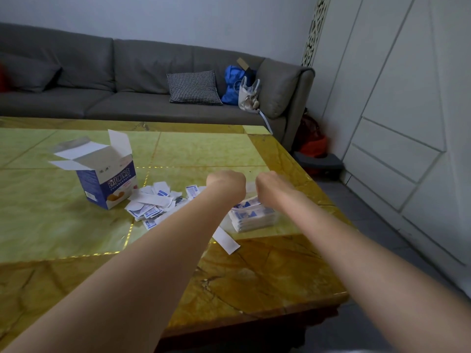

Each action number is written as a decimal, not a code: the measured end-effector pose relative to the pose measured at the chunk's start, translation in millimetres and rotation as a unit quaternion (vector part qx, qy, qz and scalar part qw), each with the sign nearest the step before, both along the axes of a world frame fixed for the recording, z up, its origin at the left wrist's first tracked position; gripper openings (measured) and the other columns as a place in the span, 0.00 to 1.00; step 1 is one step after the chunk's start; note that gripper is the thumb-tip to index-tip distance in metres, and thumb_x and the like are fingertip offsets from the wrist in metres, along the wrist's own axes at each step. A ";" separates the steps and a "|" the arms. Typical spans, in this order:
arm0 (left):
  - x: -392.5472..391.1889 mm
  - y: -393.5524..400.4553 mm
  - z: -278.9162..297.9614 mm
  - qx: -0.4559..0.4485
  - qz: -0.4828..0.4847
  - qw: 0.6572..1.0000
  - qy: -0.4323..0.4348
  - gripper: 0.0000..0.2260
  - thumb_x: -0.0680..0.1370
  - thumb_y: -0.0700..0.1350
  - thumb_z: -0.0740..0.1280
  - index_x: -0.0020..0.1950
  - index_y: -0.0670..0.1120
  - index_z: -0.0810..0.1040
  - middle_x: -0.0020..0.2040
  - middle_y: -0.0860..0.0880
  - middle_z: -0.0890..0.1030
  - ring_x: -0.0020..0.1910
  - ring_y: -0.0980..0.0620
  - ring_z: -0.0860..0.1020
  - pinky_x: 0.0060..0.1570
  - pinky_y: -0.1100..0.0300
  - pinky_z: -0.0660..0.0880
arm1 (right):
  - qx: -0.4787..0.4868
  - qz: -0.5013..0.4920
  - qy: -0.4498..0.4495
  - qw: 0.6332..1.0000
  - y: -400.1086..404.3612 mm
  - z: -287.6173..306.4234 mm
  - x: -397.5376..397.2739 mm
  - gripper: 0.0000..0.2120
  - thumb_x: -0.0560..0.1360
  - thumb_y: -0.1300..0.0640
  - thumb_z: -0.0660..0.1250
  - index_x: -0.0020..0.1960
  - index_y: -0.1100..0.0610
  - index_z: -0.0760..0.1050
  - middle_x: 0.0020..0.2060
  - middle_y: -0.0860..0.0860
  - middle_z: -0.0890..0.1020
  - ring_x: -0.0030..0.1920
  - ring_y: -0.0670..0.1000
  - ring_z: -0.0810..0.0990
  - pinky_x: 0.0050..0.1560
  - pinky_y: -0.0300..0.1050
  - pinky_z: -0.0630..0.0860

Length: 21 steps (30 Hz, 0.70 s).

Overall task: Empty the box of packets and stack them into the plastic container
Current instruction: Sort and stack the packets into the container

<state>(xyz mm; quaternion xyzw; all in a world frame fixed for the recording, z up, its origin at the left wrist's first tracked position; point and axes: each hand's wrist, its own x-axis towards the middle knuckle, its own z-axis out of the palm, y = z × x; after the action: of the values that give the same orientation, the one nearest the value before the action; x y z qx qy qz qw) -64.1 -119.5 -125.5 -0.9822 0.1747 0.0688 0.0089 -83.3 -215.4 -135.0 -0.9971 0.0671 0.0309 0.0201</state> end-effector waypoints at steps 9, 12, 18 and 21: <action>5.4 22.0 14.3 -0.143 0.021 0.988 -0.047 0.06 0.76 0.36 0.62 0.47 0.42 0.78 0.44 0.47 0.84 0.43 0.49 0.82 0.45 0.56 0.79 | 0.039 0.018 -0.103 0.994 11.2 24.0 -8.7 0.12 0.76 0.66 0.56 0.53 0.60 0.77 0.49 0.57 0.80 0.46 0.58 0.78 0.42 0.46 0.74; 2.3 52.8 12.7 -0.189 0.039 0.978 -0.073 0.07 0.77 0.38 0.61 0.49 0.43 0.79 0.43 0.47 0.84 0.41 0.48 0.83 0.46 0.52 0.80 | 0.125 0.105 -0.137 0.977 36.3 30.1 -26.3 0.11 0.77 0.64 0.58 0.51 0.61 0.79 0.47 0.57 0.82 0.47 0.56 0.80 0.47 0.46 0.77; -26.6 109.8 -34.2 -0.068 -0.026 0.997 0.035 0.17 0.75 0.49 0.66 0.62 0.46 0.75 0.61 0.47 0.76 0.60 0.47 0.75 0.57 0.57 0.70 | 0.079 0.153 0.040 0.984 85.9 -7.9 -58.7 0.12 0.77 0.60 0.58 0.59 0.62 0.74 0.54 0.59 0.77 0.49 0.59 0.78 0.44 0.46 0.72; -30.7 124.7 -53.1 -0.045 -0.036 0.998 0.038 0.21 0.74 0.52 0.67 0.64 0.45 0.72 0.63 0.46 0.73 0.61 0.48 0.72 0.58 0.57 0.69 | 0.016 0.167 0.065 0.984 93.6 -28.5 -67.5 0.12 0.78 0.57 0.59 0.59 0.60 0.71 0.58 0.59 0.74 0.56 0.60 0.75 0.48 0.47 0.68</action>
<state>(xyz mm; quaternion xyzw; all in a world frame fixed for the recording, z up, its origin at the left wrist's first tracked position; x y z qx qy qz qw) -94.8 5.2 -178.6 -0.9713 0.2129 0.0982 -0.0395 -150.8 -121.8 -163.5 -0.9897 -0.0998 0.0993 0.0257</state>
